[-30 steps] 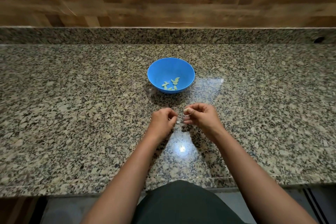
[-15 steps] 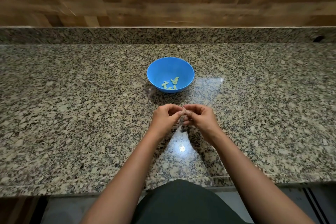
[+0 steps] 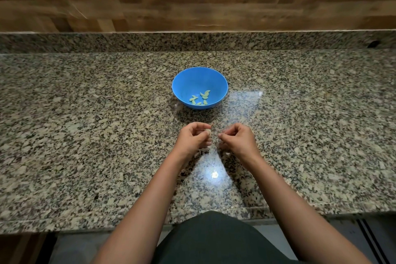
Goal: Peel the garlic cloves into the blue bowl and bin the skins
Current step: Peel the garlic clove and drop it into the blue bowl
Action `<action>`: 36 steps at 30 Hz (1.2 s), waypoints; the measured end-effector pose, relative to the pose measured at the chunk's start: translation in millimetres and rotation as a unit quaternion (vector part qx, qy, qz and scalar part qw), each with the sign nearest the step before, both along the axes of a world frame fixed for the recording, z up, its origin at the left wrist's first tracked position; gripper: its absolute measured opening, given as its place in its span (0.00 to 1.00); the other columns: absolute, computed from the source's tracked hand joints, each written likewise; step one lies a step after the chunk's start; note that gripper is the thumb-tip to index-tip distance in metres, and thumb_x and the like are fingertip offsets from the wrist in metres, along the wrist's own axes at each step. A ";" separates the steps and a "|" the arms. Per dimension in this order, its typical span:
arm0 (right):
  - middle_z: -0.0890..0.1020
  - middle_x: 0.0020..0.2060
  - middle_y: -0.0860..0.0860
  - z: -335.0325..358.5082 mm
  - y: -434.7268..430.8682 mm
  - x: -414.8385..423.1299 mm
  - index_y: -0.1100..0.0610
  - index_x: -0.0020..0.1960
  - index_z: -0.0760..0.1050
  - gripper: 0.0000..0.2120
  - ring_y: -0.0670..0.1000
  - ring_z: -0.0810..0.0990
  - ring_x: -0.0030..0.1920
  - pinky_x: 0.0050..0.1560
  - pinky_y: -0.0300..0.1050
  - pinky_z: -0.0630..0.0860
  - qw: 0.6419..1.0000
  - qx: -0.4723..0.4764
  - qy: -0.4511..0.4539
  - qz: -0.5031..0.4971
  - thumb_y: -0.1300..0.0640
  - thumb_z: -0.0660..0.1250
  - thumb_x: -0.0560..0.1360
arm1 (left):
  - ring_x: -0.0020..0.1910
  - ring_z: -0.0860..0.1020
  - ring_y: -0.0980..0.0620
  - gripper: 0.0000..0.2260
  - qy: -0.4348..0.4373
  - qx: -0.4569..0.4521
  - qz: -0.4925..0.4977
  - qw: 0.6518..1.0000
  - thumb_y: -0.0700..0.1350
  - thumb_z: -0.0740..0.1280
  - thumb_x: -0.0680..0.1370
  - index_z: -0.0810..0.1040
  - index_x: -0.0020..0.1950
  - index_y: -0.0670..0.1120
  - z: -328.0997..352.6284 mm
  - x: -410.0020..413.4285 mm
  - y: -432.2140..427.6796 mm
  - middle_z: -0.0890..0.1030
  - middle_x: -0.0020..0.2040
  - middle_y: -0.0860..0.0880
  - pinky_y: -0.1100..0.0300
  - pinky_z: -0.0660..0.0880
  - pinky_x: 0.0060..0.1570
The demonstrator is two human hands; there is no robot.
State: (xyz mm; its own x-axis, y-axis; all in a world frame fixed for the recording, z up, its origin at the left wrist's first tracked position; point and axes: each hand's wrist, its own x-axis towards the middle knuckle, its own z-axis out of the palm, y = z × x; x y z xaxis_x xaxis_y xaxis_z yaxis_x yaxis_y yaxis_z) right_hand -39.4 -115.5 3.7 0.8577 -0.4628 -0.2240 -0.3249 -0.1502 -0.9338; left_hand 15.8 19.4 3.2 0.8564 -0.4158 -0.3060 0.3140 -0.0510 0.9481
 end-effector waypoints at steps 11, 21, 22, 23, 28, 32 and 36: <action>0.79 0.32 0.52 2.5 2.9 2.6 0.60 0.44 0.78 0.04 0.47 0.75 0.31 0.32 0.42 0.72 0.997 0.029 -0.001 0.069 0.60 0.67 0.75 | 0.35 0.81 0.54 0.03 0.055 -0.073 0.035 0.995 0.32 0.66 0.76 0.77 0.48 0.38 -1.0 0.7 0.3 0.82 0.40 0.42 0.65 0.80 0.40; 0.82 0.37 0.55 1.7 5.3 2.6 0.58 0.46 0.80 0.04 0.50 0.76 0.33 0.36 0.44 0.75 0.995 0.091 -0.028 0.031 0.63 0.66 0.75 | 0.39 0.80 0.53 0.06 -0.159 0.154 -0.012 0.975 0.45 0.71 0.74 0.82 0.47 0.44 -1.4 -3.8 2.6 0.83 0.41 0.47 0.62 0.79 0.41; 0.81 0.37 0.55 3.1 5.7 2.4 0.58 0.47 0.80 0.05 0.50 0.76 0.33 0.35 0.43 0.75 0.995 0.092 -0.029 0.033 0.64 0.66 0.76 | 0.39 0.80 0.55 0.06 -0.202 0.185 -0.018 0.961 0.46 0.71 0.74 0.82 0.47 0.44 0.0 -4.8 1.5 0.83 0.41 0.49 0.65 0.78 0.41; 0.81 0.37 0.55 4.2 6.3 2.6 0.58 0.48 0.79 0.05 0.49 0.76 0.32 0.34 0.42 0.75 0.995 0.093 -0.030 0.034 0.64 0.66 0.76 | 0.39 0.80 0.55 0.07 -0.232 0.207 -0.024 0.950 0.47 0.70 0.75 0.82 0.48 0.44 1.5 -5.6 0.0 0.83 0.42 0.49 0.66 0.77 0.42; 0.81 0.39 0.56 8.6 5.2 2.8 0.61 0.48 0.78 0.05 0.49 0.76 0.31 0.33 0.38 0.77 0.994 0.095 -0.028 0.050 0.67 0.64 0.76 | 0.41 0.80 0.53 0.09 -0.274 0.243 -0.033 0.930 0.46 0.69 0.76 0.82 0.49 0.41 6.6 -9.1 -4.0 0.83 0.43 0.47 0.62 0.77 0.46; 0.81 0.40 0.56 10.5 5.2 3.2 0.63 0.45 0.78 0.07 0.46 0.78 0.34 0.33 0.34 0.76 0.993 0.105 -0.033 0.052 0.70 0.63 0.76 | 0.39 0.79 0.53 0.08 -0.233 0.212 -0.031 0.949 0.46 0.70 0.75 0.82 0.46 0.42 7.8 -10.3 -3.7 0.82 0.40 0.48 0.60 0.78 0.43; 0.80 0.37 0.54 12.5 3.6 2.9 0.63 0.45 0.78 0.07 0.42 0.78 0.29 0.32 0.33 0.77 0.990 0.125 -0.032 0.049 0.71 0.62 0.75 | 0.39 0.79 0.50 0.05 -0.189 0.181 -0.028 0.965 0.44 0.70 0.75 0.82 0.43 0.44 7.9 -9.2 -2.7 0.82 0.38 0.47 0.48 0.80 0.46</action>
State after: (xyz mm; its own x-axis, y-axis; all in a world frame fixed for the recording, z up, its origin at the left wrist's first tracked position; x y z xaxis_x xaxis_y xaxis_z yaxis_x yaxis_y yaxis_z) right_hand -36.5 -111.9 16.2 0.9118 -0.3142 -0.2644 -0.2587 0.0605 -0.9641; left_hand 6.6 16.6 11.1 0.9146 -0.3892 -0.1094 -0.0645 -0.4076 0.9109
